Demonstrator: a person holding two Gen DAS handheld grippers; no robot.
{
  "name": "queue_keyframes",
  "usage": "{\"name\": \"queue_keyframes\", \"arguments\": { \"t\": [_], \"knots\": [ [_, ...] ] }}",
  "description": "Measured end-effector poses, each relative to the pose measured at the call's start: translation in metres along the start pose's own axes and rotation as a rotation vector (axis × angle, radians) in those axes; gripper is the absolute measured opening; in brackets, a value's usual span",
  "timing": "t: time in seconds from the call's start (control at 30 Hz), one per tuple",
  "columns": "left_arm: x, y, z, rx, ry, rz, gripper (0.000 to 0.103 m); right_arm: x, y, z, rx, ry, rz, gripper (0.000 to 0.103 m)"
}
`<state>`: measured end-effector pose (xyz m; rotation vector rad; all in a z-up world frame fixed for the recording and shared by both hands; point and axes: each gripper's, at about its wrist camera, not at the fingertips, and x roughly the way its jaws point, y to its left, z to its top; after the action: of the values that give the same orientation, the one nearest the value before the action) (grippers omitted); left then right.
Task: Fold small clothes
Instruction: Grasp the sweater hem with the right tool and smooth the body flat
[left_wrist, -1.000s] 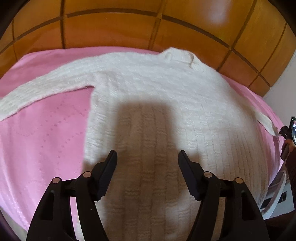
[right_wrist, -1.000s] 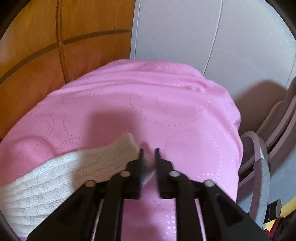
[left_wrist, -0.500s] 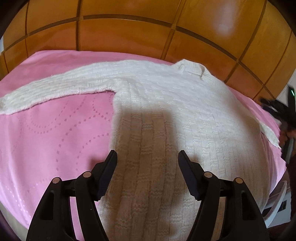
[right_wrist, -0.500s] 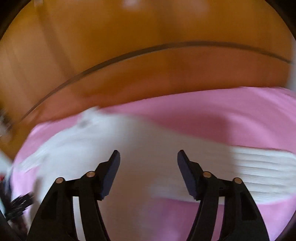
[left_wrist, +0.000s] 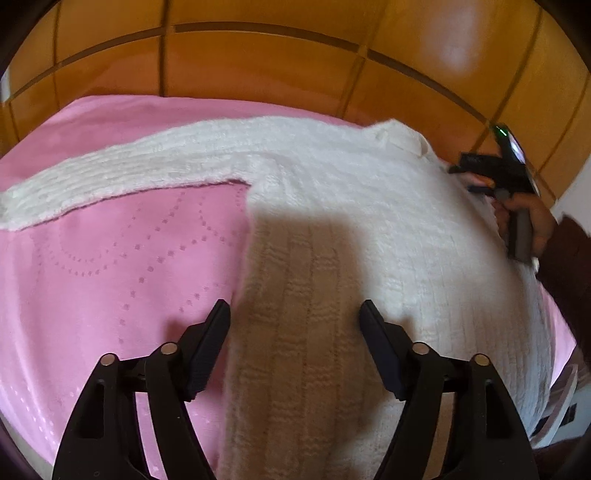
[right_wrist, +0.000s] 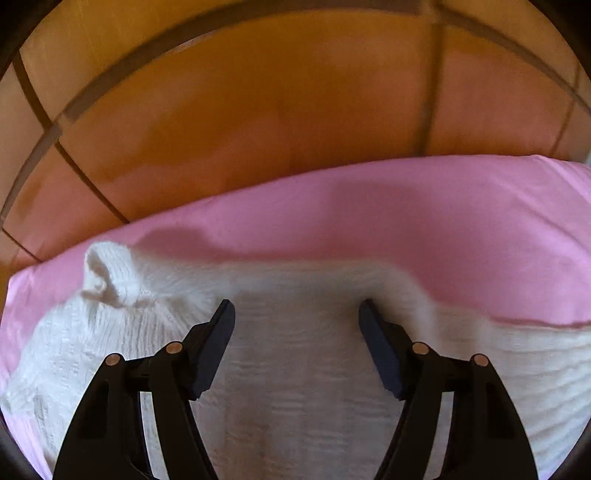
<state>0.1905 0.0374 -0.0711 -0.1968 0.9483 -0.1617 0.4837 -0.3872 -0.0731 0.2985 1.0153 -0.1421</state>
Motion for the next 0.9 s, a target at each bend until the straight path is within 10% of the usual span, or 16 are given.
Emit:
{"name": "queue_keyframes", "arguments": {
  "t": [0.47,0.73,0.83,0.9],
  "knots": [
    [-0.033,0.045,-0.024,-0.132,0.017,-0.018,0.071,-0.139,-0.115,-0.165,0.116,0.006,0.176,0.085],
    [-0.042,0.032,-0.044,-0.053,0.059,-0.076,0.064,-0.179,-0.084,-0.261,0.09,0.123,0.327,0.045],
    [-0.039,0.031,-0.054,-0.033,0.1,-0.101,0.049,-0.185,-0.077,-0.284,0.074,0.158,0.337,0.042],
    [-0.036,0.03,-0.06,-0.018,0.13,-0.119,0.018,-0.191,-0.074,-0.295,0.058,0.176,0.329,0.013]
  ]
}}
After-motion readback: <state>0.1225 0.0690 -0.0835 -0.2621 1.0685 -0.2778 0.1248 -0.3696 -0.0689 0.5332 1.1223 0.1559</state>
